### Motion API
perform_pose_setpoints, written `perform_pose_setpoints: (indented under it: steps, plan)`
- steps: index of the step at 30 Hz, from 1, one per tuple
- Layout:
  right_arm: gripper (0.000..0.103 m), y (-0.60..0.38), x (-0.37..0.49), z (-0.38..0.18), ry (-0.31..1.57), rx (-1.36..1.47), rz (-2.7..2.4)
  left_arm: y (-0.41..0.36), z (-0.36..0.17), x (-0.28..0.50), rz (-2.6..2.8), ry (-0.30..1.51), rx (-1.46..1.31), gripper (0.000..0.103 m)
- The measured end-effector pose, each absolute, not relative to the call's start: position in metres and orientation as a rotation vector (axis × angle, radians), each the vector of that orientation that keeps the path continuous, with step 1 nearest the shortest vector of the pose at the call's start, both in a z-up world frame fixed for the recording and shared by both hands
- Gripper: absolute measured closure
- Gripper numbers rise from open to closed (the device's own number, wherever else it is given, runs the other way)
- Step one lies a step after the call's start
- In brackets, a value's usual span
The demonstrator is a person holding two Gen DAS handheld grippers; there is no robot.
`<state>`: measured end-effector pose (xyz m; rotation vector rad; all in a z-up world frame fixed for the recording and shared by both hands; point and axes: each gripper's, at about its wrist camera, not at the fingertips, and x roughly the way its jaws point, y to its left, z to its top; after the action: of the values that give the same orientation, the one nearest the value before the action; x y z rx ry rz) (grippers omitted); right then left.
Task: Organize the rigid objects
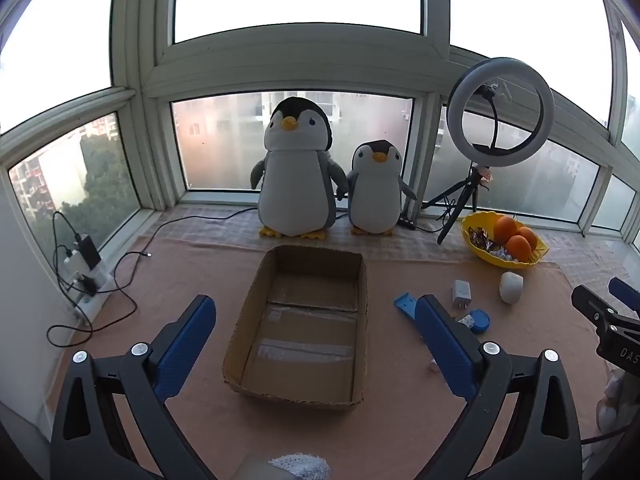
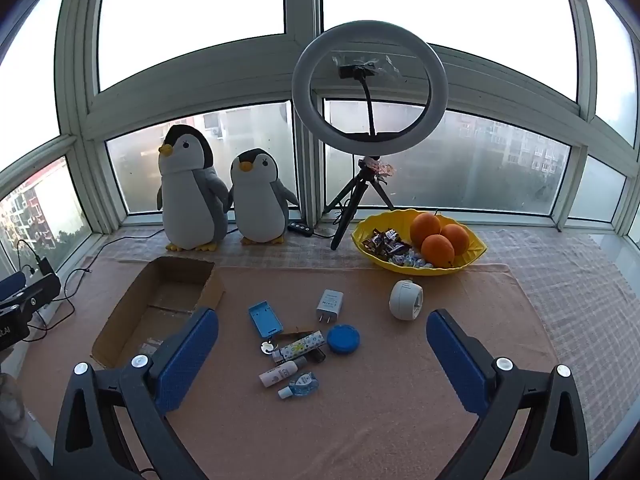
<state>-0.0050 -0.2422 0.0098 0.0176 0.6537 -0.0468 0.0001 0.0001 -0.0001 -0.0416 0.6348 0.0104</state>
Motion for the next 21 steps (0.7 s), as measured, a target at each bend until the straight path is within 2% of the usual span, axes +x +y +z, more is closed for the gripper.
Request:
perform_pose_setpoints:
  steps: [21]
  plan:
    - [0.0, -0.2319, -0.0073, 0.013, 0.635, -0.023, -0.049, -0.0014, -0.0046, -0.0026, 0.009, 0.63, -0.03, 0.003]
